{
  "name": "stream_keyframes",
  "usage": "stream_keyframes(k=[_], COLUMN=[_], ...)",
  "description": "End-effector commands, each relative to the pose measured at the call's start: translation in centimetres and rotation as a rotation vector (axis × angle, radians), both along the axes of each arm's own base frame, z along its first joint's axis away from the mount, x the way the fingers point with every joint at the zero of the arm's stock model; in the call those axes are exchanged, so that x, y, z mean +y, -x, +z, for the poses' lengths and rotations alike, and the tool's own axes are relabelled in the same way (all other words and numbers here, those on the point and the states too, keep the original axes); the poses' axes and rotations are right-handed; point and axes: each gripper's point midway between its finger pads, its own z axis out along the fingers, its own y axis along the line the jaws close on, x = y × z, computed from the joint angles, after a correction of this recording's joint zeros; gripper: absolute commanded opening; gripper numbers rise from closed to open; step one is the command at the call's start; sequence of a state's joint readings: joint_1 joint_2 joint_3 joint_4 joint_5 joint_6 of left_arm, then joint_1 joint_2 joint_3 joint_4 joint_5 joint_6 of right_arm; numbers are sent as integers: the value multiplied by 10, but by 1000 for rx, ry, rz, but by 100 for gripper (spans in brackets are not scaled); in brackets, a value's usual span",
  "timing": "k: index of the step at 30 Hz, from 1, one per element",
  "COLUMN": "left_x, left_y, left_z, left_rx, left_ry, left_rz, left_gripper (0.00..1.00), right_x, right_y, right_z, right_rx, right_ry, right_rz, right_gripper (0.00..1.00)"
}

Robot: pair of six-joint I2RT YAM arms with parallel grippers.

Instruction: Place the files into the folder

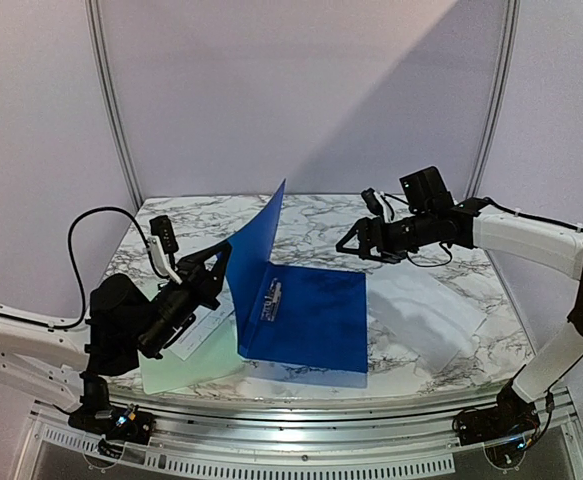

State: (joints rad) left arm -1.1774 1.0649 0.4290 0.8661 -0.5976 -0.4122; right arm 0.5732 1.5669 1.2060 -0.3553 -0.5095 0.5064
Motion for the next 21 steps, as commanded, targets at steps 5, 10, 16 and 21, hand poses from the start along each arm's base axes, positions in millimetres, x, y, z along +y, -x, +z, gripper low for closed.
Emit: stream_keyframes(k=[5,10,16,21], left_x=[9,24,48,71], left_y=[3,-10,-25,-33], left_z=[18,-7,-44,-71], left_rx=[-39,50,174,275], left_ry=[152,164,179,163], left_rz=[-47,45,159,286], left_gripper=[0,0,0,0], right_x=[0,0,2,7], right_y=[-7,-11,-14,-15], right_z=[-10,-32,-63,-82], right_rx=[1,37,88,121], right_ry=[6,29,56,73], right_rz=[5,-14,-23,-18], right_gripper=[83,79,75,73])
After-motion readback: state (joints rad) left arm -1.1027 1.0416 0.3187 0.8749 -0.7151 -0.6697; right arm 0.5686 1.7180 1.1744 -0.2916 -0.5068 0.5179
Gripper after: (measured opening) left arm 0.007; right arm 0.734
